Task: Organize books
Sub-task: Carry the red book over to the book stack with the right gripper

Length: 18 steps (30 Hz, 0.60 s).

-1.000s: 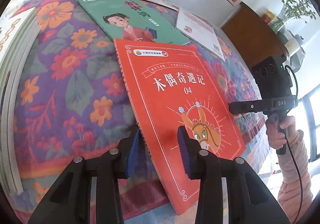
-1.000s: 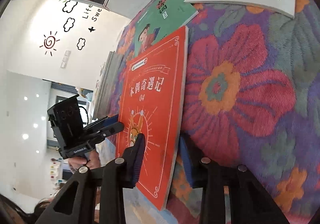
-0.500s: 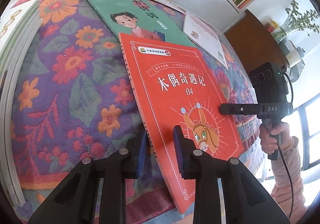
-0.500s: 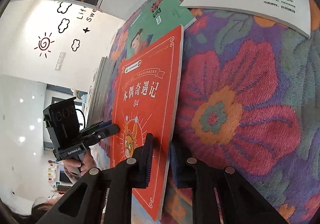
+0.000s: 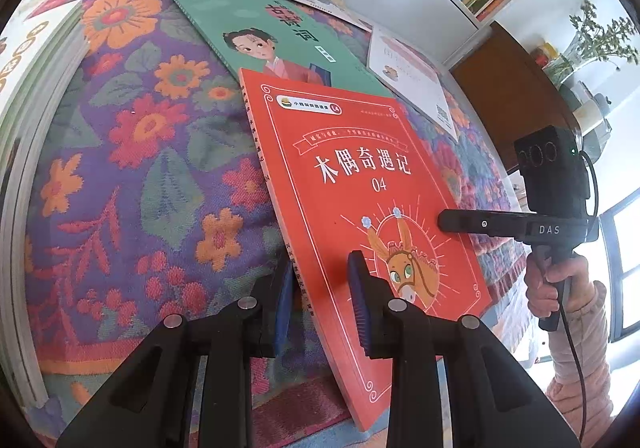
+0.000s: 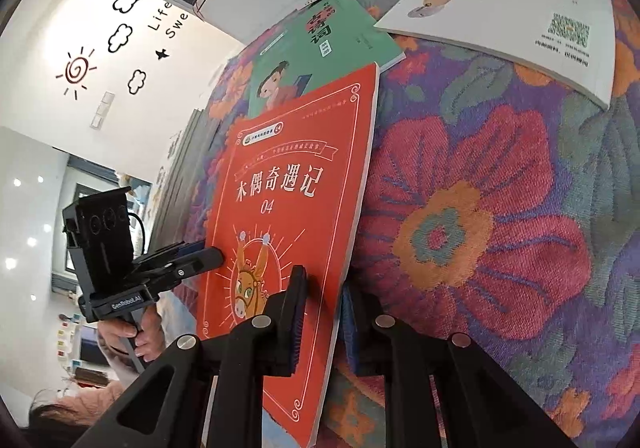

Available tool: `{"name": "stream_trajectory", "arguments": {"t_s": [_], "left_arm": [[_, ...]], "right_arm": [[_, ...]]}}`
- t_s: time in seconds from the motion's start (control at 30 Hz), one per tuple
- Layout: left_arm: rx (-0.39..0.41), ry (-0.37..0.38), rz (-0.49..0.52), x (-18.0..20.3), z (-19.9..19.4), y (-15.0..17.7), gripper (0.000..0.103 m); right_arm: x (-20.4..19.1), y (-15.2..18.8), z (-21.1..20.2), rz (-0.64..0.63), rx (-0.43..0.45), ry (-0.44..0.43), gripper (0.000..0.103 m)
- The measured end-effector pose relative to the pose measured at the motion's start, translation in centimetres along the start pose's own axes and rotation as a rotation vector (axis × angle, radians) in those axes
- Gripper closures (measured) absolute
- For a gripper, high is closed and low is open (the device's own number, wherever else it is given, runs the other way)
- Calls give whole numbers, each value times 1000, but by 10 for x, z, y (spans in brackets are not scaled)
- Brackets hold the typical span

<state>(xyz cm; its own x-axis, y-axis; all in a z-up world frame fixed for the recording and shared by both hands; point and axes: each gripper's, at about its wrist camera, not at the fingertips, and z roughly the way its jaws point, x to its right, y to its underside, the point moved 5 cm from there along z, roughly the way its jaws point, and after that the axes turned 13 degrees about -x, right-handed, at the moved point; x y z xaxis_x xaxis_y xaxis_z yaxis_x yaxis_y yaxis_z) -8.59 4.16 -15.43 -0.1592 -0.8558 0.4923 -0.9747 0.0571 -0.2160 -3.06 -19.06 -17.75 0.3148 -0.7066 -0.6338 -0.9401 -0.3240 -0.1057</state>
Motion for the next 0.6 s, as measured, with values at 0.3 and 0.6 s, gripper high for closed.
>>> {"name": "stream_trajectory", "arguments": {"t_s": [0.3,0.6], "left_arm": [[-5,-25,1,3,0,0,76],[-64,-96,11,14,1,-2,76]], "right_arm": [[-14,-3,4,-49,3,153,83],[-17,0,1,-3,42,161,78]]}}
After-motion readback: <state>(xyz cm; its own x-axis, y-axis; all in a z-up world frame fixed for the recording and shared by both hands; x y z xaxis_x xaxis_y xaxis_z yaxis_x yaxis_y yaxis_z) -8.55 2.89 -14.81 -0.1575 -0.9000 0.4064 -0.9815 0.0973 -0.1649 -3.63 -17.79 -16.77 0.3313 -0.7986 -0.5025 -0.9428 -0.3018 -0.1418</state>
